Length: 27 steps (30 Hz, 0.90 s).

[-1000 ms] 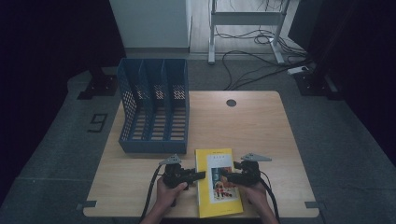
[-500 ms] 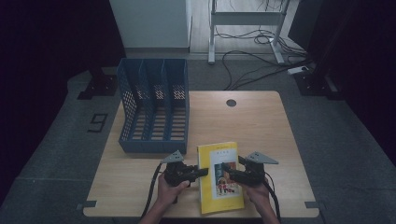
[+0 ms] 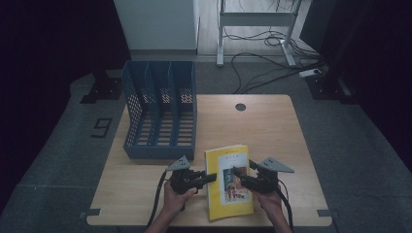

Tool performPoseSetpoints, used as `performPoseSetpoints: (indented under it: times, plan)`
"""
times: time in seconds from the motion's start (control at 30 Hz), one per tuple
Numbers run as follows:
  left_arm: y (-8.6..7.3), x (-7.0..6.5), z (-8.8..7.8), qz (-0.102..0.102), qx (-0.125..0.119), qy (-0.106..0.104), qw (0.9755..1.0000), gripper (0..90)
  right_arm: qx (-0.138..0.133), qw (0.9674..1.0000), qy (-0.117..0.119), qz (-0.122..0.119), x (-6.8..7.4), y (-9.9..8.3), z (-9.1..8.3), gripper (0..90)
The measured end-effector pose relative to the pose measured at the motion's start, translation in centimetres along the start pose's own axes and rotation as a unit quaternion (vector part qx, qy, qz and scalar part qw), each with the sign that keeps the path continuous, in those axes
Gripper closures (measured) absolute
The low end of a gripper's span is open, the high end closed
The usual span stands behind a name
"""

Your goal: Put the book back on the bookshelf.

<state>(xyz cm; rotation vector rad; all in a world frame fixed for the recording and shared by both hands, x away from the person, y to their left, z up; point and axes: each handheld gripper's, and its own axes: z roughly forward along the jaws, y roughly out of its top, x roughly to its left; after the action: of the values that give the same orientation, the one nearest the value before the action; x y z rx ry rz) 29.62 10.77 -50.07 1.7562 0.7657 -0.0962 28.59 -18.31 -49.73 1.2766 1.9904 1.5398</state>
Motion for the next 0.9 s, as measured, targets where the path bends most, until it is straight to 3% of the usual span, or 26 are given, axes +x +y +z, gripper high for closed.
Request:
performPoseSetpoints:
  times: [0.17, 0.47, 0.77, 0.9]
  plan:
    - [-0.1, -0.1, 0.0, 0.003, 0.002, 0.001, 1.0, 71.5, 0.011, 0.9994, 0.023, 0.024, -0.7, -0.4, 0.4, 27.8]
    - [-0.2, -0.1, -0.1, 0.004, 0.0, -0.001, 1.0, 71.5, 0.027, 0.9972, 0.054, 0.044, -1.0, -0.8, 1.3, 19.3]
    - [-0.2, -0.2, -0.1, 0.005, 0.0, -0.001, 1.0, 71.5, 0.039, 0.9948, 0.072, 0.06, -1.4, -1.0, 1.7, 16.4]
    - [-0.2, -0.2, -0.2, 0.007, 0.001, -0.002, 1.0, 71.4, 0.038, 0.9956, 0.068, 0.053, -1.2, -0.9, 1.7, 16.8]
